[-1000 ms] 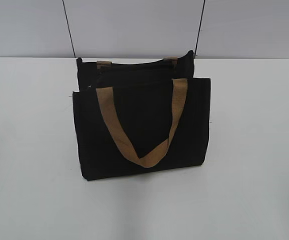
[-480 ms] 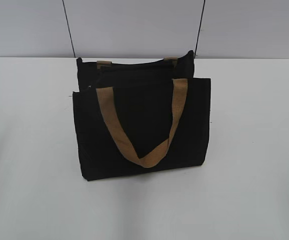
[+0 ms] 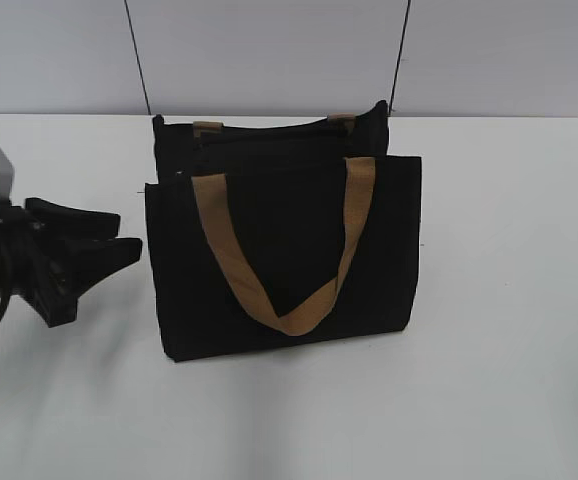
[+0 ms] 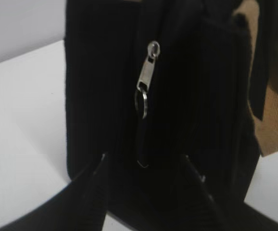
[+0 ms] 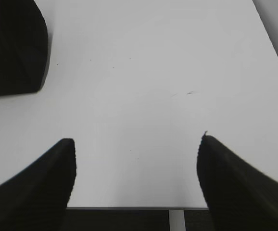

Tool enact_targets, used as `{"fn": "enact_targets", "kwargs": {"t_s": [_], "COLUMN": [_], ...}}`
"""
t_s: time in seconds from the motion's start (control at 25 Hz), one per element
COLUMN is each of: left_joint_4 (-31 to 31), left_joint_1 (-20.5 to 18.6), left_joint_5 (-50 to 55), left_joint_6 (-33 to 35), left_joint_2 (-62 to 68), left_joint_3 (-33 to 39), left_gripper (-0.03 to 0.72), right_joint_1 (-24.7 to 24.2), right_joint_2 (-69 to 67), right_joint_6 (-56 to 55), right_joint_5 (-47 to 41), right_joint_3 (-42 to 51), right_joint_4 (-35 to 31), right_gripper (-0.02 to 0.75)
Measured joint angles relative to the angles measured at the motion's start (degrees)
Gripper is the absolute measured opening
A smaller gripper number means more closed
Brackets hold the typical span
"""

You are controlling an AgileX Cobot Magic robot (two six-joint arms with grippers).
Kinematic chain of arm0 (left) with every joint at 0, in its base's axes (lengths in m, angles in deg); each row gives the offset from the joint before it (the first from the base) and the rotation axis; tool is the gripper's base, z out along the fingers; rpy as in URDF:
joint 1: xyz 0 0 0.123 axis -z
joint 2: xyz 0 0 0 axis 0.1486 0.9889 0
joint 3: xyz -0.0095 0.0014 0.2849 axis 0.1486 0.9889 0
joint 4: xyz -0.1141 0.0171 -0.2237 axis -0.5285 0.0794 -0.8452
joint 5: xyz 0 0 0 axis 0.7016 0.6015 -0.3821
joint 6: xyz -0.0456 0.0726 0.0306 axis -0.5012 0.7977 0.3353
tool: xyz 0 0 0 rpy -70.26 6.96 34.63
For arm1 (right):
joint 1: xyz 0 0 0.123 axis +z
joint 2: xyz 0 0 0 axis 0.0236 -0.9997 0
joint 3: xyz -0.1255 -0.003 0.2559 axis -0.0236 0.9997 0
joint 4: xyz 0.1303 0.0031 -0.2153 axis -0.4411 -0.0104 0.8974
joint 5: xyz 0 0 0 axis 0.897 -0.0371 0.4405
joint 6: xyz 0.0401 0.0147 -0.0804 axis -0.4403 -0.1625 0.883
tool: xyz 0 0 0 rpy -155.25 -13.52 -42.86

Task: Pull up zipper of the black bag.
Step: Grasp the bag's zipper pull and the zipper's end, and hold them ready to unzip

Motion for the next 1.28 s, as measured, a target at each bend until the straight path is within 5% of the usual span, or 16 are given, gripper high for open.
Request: {"fn": "enact_targets", "kwargs": {"t_s": [0.2, 0.64, 0.76, 0.96, 1.28], "left_joint_4": [9.07, 13.52, 13.92, 13.58, 12.37], "left_joint_1": [0.0, 0.0, 0.41, 2.43, 1.81], "left_joint_5": [-1.99, -9.32, -9.99, -10.0, -3.19], "left_joint_6": [-0.29, -1.09, -1.46, -2.67, -5.27], "left_joint_2": [9.43, 23.41, 25.4, 26.02, 15.1], "left_joint_3": [-9.19, -19.57, -20.98, -22.07, -20.02], "left_gripper": [0.328, 0.314, 0.257, 0.043, 0.029], "right_joint_1": [0.0, 0.0, 0.0, 0.0, 0.0], "right_joint_2": [0.0, 0.0, 0.0, 0.0, 0.0], "right_joint_6": [0.0, 0.0, 0.0, 0.0, -0.22], "right_joint_5": [0.0, 0.0, 0.0, 0.0, 0.0], "right_joint_3": [0.0, 0.0, 0.0, 0.0, 0.0], "right_joint_4": [0.0, 0.0, 0.0, 0.0, -1.33], "right_gripper": [0.592, 0.592, 0.592, 0.592, 0.592]}}
